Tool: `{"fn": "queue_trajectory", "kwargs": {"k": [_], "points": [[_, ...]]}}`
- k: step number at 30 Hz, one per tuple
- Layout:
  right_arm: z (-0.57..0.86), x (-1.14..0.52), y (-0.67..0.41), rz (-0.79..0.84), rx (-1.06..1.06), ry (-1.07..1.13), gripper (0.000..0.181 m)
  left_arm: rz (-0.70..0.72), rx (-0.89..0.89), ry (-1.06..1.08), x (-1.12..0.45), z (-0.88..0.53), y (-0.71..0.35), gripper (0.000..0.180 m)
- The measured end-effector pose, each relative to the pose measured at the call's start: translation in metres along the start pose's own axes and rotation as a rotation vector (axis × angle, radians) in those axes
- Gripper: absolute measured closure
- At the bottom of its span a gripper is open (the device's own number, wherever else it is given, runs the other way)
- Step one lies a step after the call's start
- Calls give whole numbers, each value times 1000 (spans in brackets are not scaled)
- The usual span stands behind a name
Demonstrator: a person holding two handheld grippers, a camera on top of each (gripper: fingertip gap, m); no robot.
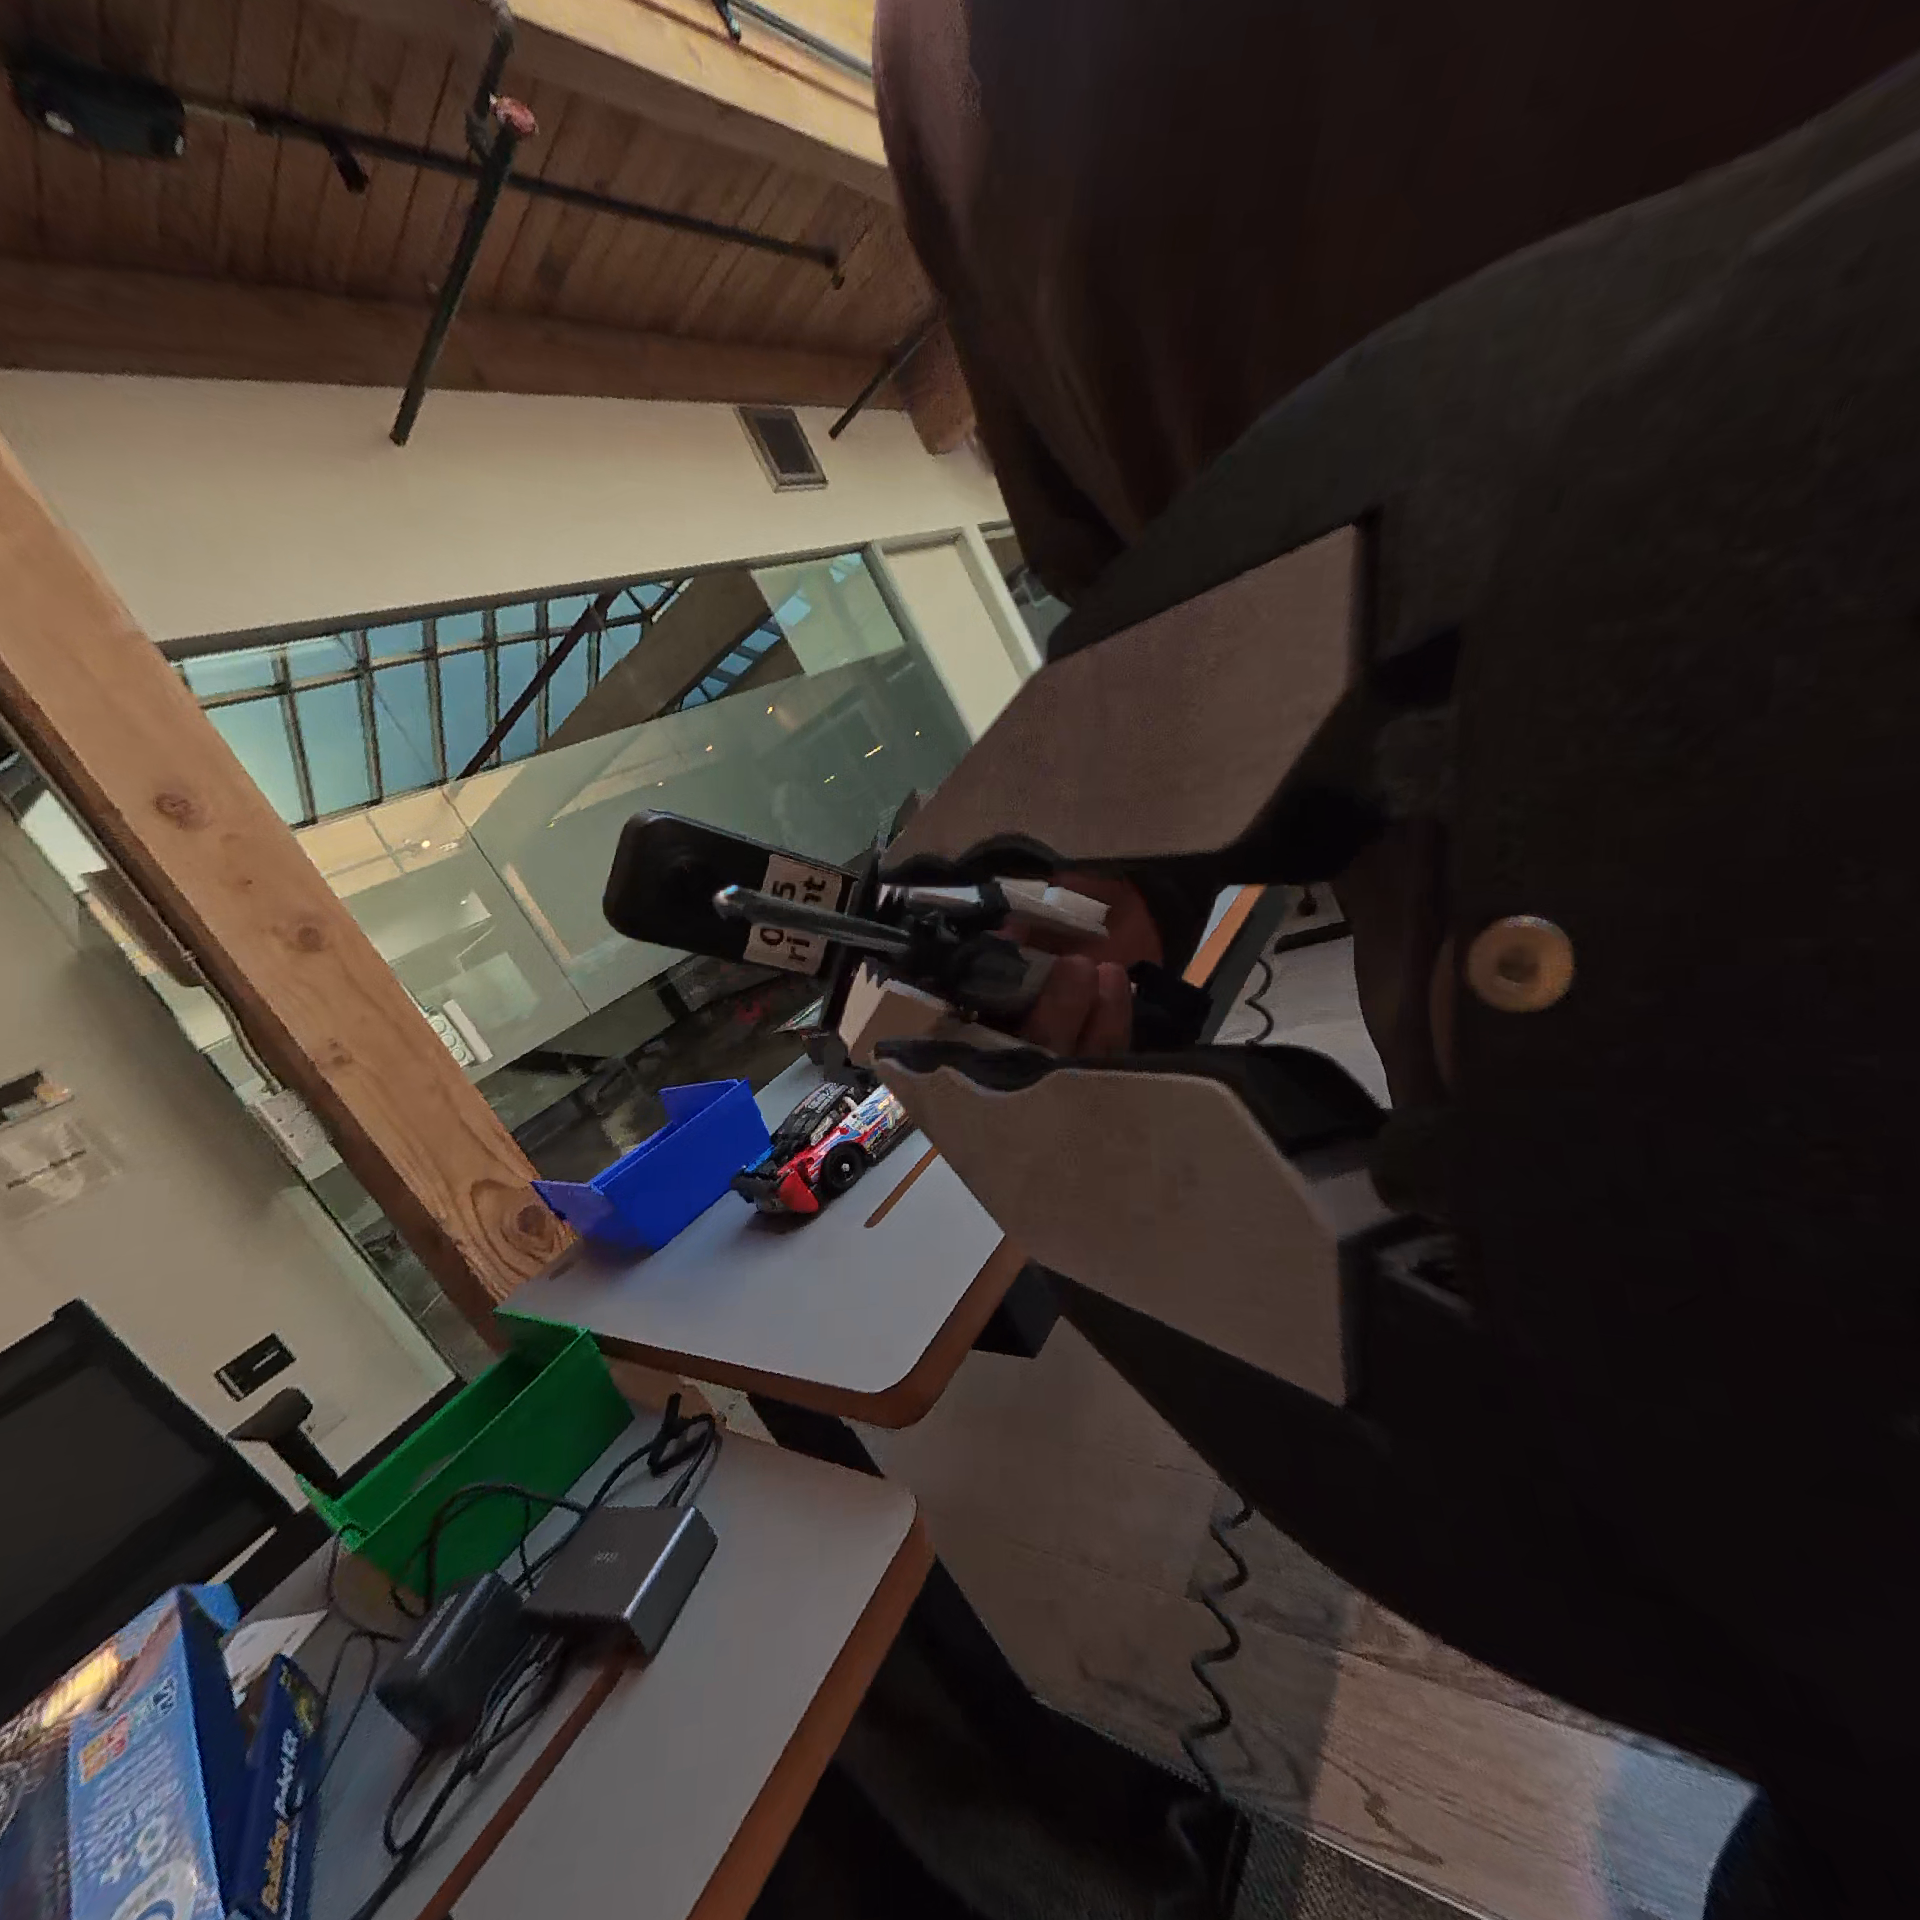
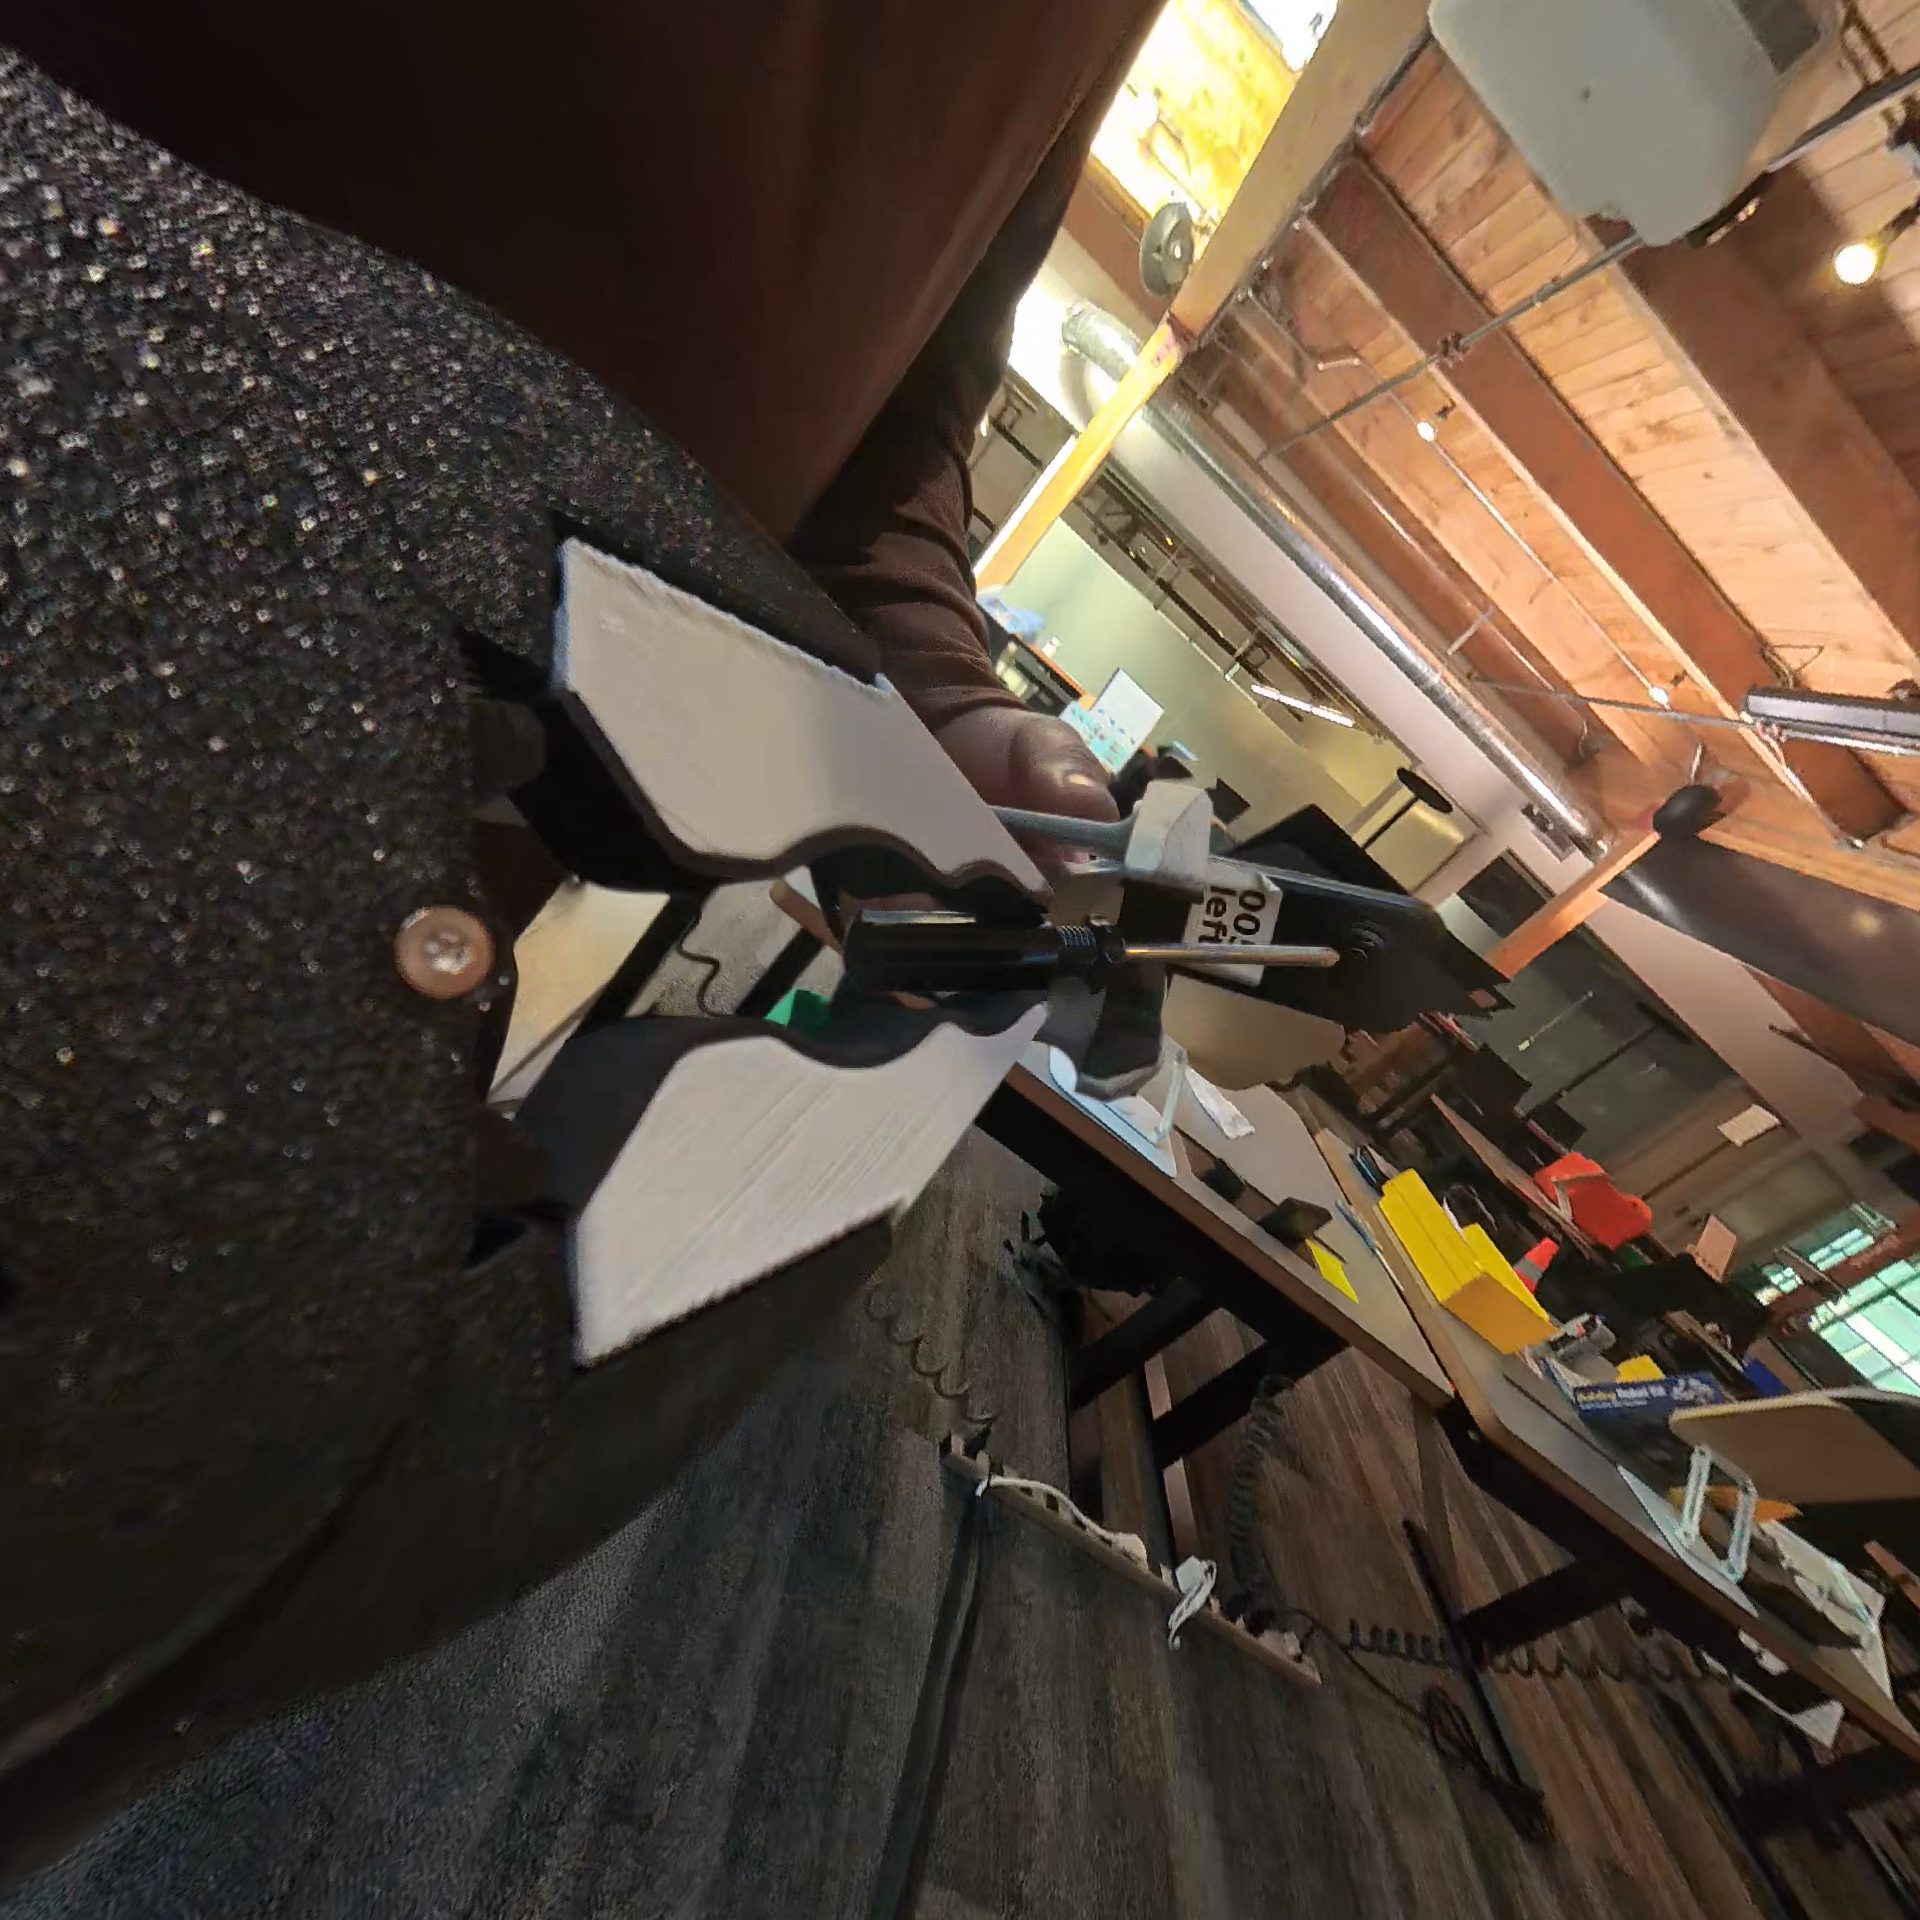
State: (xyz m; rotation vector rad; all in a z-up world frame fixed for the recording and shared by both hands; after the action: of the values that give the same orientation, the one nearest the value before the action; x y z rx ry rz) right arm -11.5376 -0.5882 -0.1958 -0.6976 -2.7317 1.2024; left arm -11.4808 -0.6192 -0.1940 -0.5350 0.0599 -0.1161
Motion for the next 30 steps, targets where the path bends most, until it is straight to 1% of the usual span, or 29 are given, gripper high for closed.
{"fn": "queue_trajectory", "kwargs": {"k": [3,5,10,16,21,24,26,28,30], "points": [[18,-28,-8,34,1,68,170,-34,-30,83,25,-19,-29,170],[30,-56,-14,52,13,122,170,-54,-21,143,48,-33,-52,177],[55,-133,-36,124,-1,227,169,-122,16,208,105,-60,-110,178],[96,-185,-68,184,-12,291,169,-224,-59,181,127,-93,-173,178],[146,-203,-104,231,25,362,169,-305,-29,137,121,-134,-227,178],[181,-215,-130,220,83,392,169,-348,1,85,118,-162,-266,179],[209,-225,-149,187,117,413,169,-376,0,16,117,-183,-292,179],[231,-235,-168,154,143,442,168,-385,37,-14,115,-198,-319,179],[247,-243,-185,117,195,486,159,-408,77,-22,109,-214,-340,179]]}}
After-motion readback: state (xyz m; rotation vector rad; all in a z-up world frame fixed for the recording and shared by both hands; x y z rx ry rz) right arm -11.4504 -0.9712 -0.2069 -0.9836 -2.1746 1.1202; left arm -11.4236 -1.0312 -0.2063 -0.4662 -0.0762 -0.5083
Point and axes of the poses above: each gripper's, where its closed fingertips meet, x back along the fingers, y out of its underside, z = x × y across the jaws, the point moved 4 cm from there along x, back along the fingers, and after that the axes turned 4 degrees about -y, right-handed, at the moved point
